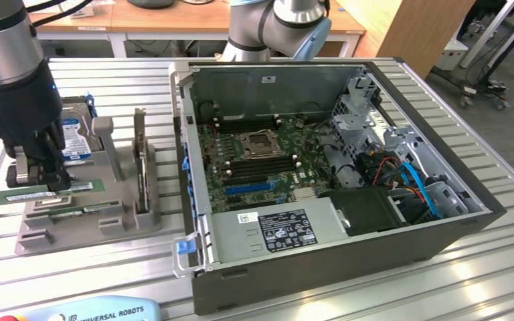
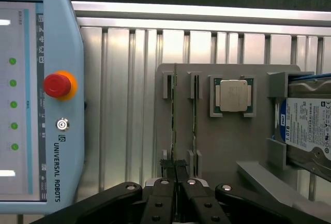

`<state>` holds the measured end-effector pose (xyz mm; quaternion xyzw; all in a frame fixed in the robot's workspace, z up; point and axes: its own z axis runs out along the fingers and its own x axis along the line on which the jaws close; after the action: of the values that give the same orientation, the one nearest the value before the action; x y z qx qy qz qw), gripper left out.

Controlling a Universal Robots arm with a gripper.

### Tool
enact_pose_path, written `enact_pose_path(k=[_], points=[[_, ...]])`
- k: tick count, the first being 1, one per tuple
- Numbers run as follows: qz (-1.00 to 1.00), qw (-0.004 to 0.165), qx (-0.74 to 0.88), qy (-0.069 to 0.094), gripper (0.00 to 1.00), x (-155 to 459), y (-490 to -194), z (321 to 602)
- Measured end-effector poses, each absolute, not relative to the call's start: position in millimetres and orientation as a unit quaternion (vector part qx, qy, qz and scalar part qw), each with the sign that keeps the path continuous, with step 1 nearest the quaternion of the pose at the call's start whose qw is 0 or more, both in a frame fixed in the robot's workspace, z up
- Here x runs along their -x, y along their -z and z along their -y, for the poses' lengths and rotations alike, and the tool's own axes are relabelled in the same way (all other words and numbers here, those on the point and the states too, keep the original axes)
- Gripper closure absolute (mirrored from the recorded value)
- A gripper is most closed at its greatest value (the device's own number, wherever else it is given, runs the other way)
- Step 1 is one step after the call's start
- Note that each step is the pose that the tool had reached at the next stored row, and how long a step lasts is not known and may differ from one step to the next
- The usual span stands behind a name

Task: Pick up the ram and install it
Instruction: 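Pick up the ram and move it above insertion slot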

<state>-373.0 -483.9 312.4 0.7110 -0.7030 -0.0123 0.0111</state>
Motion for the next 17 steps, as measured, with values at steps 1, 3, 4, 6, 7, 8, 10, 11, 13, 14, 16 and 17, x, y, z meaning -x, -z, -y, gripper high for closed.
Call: enact_pose_path(k=[1,3,4,6,7,8,10,11,13,14,16,17], points=[[0.703,0.011,-0.711,0.012,0.89,373,-314,484],[0.703,0.011,-0.711,0.012,0.89,373,-317,484],[0.703,0.011,-0.711,0.012,0.89,373,-319,484],[0.703,0.011,-0.711,0.012,0.89,372,-322,484],[0.703,0.011,-0.711,0.012,0.89,372,-324,484],[0.703,0.011,-0.711,0.012,0.89,372,-325,484],[0.703,0.011,-0.711,0.012,0.89,372,-329,484],[0.703,0.011,-0.711,0.012,0.89,372,-330,484],[0.703,0.011,-0.711,0.012,0.89,371,-334,484],[0.703,0.011,-0.711,0.012,0.89,371,-335,484],[0.703,0.011,-0.711,0.012,0.89,371,-338,484],[0.703,0.011,-0.711,0.012,0.89,371,-340,484]])
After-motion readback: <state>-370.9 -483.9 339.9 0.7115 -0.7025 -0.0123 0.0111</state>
